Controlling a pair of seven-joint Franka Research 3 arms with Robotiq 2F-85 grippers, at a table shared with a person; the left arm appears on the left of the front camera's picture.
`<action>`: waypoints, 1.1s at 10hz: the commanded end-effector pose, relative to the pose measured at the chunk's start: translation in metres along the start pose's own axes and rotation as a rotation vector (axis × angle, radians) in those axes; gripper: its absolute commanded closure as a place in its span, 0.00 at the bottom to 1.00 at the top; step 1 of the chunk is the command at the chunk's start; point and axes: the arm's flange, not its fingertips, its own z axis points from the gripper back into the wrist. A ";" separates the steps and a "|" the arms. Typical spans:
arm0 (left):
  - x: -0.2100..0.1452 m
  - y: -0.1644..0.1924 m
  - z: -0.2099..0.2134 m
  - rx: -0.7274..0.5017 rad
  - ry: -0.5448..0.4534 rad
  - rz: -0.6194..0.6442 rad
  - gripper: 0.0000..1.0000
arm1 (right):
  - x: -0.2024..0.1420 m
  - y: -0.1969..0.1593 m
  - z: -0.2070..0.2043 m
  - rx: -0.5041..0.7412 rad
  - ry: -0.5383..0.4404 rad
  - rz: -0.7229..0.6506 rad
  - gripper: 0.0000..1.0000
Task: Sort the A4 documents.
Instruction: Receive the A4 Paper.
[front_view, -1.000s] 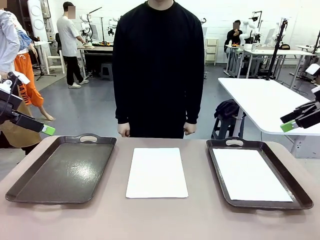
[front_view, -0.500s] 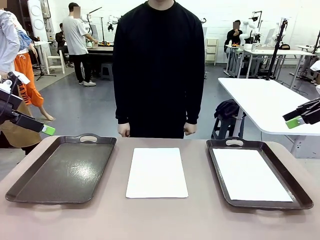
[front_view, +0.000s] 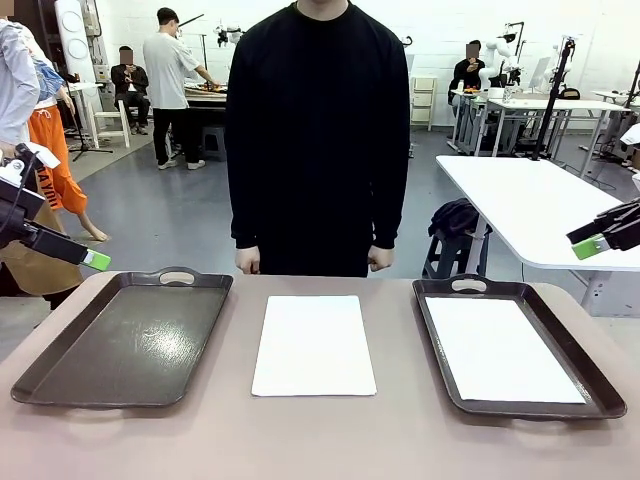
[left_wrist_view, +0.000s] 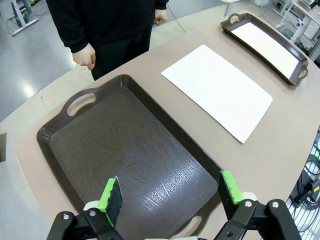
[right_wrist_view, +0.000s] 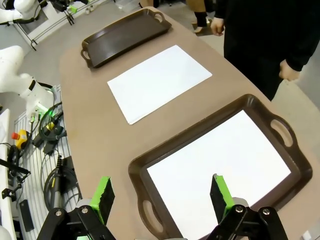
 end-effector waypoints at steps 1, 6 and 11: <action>-0.003 0.003 -0.001 -0.015 -0.009 -0.015 0.00 | 0.001 0.001 0.000 0.004 -0.005 0.005 0.00; -0.003 0.003 -0.001 -0.015 -0.009 -0.015 0.00 | 0.001 0.001 0.000 0.004 -0.005 0.005 0.00; -0.003 0.003 -0.001 -0.015 -0.009 -0.015 0.00 | 0.001 0.001 0.000 0.004 -0.005 0.005 0.00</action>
